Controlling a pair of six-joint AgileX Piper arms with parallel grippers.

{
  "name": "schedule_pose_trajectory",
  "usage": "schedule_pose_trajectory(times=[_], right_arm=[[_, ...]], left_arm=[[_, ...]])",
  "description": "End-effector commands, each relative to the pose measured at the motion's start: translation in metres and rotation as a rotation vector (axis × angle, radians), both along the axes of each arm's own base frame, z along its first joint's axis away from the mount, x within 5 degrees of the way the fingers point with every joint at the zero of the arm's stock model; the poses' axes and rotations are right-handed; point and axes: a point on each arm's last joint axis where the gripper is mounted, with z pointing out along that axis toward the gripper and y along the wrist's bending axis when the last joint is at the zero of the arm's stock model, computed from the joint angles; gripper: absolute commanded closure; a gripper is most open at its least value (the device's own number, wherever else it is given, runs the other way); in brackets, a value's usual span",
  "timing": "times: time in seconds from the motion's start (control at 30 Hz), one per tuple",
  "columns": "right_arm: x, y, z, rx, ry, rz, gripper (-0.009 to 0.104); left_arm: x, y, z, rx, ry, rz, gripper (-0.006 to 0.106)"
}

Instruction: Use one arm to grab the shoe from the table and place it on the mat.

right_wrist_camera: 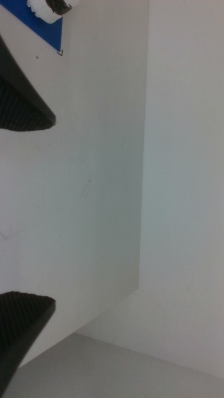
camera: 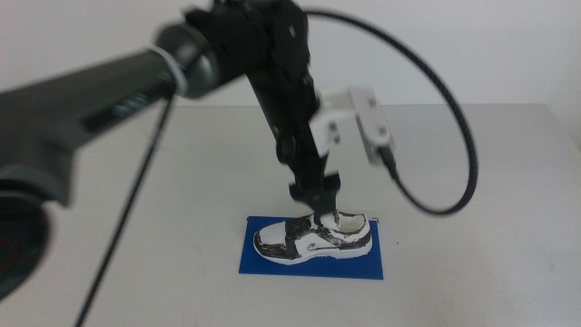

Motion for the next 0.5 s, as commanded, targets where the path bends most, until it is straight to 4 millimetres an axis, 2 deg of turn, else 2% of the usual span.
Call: schedule_pose_trajectory(times=[0.0,0.17,0.27,0.47], right_arm=[[-0.002,-0.001,0.012,-0.025,-0.108,-0.007,0.029],[-0.002,-0.001,0.012,-0.025,-0.108,-0.007,0.029],[-0.002,-0.001,0.012,-0.025,-0.108,-0.007,0.029],[-0.002,-0.001,0.012,-0.025,-0.108,-0.007,0.029]], left_arm=[[-0.024,0.017,0.060,-0.040,-0.022,0.066,0.007],[-0.038,0.046,0.106,-0.073,-0.116,0.231,0.007],[-0.046,0.069,0.135,-0.124,-0.186,0.327,0.007],[-0.062,0.118,0.184,-0.294,-0.261,0.626,0.007]])
